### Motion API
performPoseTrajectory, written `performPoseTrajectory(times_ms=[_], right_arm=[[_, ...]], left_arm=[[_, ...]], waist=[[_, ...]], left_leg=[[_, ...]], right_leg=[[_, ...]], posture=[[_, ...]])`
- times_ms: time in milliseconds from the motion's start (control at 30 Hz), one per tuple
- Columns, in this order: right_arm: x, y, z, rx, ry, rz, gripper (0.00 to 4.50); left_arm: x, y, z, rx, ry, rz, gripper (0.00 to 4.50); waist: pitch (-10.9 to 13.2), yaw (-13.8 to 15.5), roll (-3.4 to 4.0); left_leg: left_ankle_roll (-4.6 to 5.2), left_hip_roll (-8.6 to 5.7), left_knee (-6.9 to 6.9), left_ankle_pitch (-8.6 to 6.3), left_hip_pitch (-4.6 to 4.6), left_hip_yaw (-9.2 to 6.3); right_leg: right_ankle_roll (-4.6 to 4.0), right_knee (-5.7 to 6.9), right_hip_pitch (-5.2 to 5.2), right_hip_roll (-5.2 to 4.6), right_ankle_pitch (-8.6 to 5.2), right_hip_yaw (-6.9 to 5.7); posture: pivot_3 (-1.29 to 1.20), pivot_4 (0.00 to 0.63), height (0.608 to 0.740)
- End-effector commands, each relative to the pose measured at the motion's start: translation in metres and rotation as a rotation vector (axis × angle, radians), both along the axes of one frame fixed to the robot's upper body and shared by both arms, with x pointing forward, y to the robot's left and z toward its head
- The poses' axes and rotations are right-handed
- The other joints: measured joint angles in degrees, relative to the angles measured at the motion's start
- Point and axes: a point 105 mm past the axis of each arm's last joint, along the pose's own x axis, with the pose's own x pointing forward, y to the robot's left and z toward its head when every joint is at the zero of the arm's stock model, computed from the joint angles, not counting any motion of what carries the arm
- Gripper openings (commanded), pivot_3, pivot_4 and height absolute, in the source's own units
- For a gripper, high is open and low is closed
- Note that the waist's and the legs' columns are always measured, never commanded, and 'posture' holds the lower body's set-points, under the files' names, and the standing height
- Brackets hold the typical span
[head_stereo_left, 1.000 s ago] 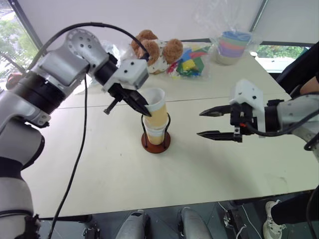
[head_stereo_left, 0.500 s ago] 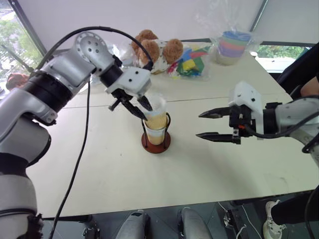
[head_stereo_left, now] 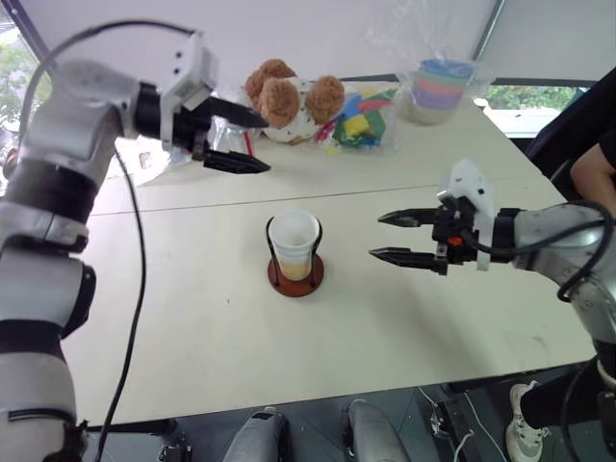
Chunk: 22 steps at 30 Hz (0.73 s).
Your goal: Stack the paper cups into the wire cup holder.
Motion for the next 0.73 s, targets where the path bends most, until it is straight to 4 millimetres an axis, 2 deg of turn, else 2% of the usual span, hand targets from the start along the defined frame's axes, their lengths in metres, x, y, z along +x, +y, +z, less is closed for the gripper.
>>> performPoseTrajectory(times_ms=[33, 100, 200, 267, 333, 467, 633, 733], right_arm=[[0.027, 0.001, 0.001, 0.033, -0.08, -0.099, 2.92], [0.038, 0.0, -0.007, 0.079, -0.079, -0.136, 2.92], [0.061, -0.011, -0.019, 0.234, -0.07, -0.271, 2.92], [0.068, -0.016, -0.028, 0.297, -0.072, -0.336, 2.92], [0.073, -0.021, -0.041, 0.311, -0.074, -0.387, 2.92], [0.079, -0.029, -0.06, 0.313, -0.083, -0.461, 2.92], [0.088, -0.042, -0.064, 0.309, -0.131, -0.533, 2.92], [0.092, -0.045, -0.064, 0.305, -0.148, -0.551, 2.92]], left_arm=[[0.006, 0.025, -0.004, -0.182, -0.123, 0.27, 3.77], [0.002, 0.038, -0.021, -0.231, -0.15, 0.403, 3.77], [-0.016, 0.057, -0.067, -0.318, -0.042, 0.623, 3.77], [-0.031, 0.06, -0.091, -0.364, 0.006, 0.714, 3.77], [-0.045, 0.062, -0.106, -0.436, 0.03, 0.799, 3.77], [-0.061, 0.066, -0.126, -0.557, 0.063, 0.932, 3.77], [-0.064, 0.076, -0.144, -0.622, 0.084, 1.033, 3.77], [-0.064, 0.077, -0.151, -0.639, 0.107, 1.047, 3.77]], waist=[[0.0, -0.1, -0.02], [0.0, -0.1, -0.06], [-0.1, 0.1, -0.12], [-0.1, 0.5, -0.11], [-0.1, 1.5, -0.11], [-0.1, 2.6, -0.12], [-0.1, 2.7, -0.1], [-0.1, 2.6, -0.09]], left_leg=[[-0.11, -0.01, -0.01, 0.06, 0.05, 0.02], [-0.39, -0.01, 0.0, 0.22, 0.02, 0.01], [-0.41, 0.0, -0.08, 0.22, -0.08, -0.01], [-0.44, -0.01, -0.14, 0.21, -0.09, -0.02], [-0.44, -0.02, -0.15, 0.21, -0.11, -0.03], [-0.53, -0.06, -0.01, 0.26, -0.08, -0.04], [-0.29, -0.03, -0.16, 0.12, 0.83, -0.04], [-0.29, -0.02, -0.16, 0.12, 0.89, -0.03]], right_leg=[[-0.01, 0.0, 0.03, -0.04, 0.01, 0.09], [-0.02, 0.02, 0.0, -0.06, 0.01, 0.17], [-0.03, 0.04, -0.12, -0.08, 0.02, 0.2], [-0.03, 0.04, -0.14, -0.12, 0.02, 0.22], [-0.04, -0.1, -0.13, -0.12, 0.03, 0.21], [-0.14, -0.2, 0.04, -0.08, 0.12, 0.2], [-0.2, -0.22, 0.86, 0.0, 0.19, 0.13], [-0.21, -0.23, 0.92, 0.04, 0.2, 0.13]], posture=[[0.0, 0.15, 0.74], [0.0, 0.15, 0.74], [0.0, 0.15, 0.74], [0.0, 0.15, 0.74], [0.0, 0.15, 0.74], [0.0, 0.15, 0.74], [0.0, 0.15, 0.74], [0.0, 0.15, 0.74]])
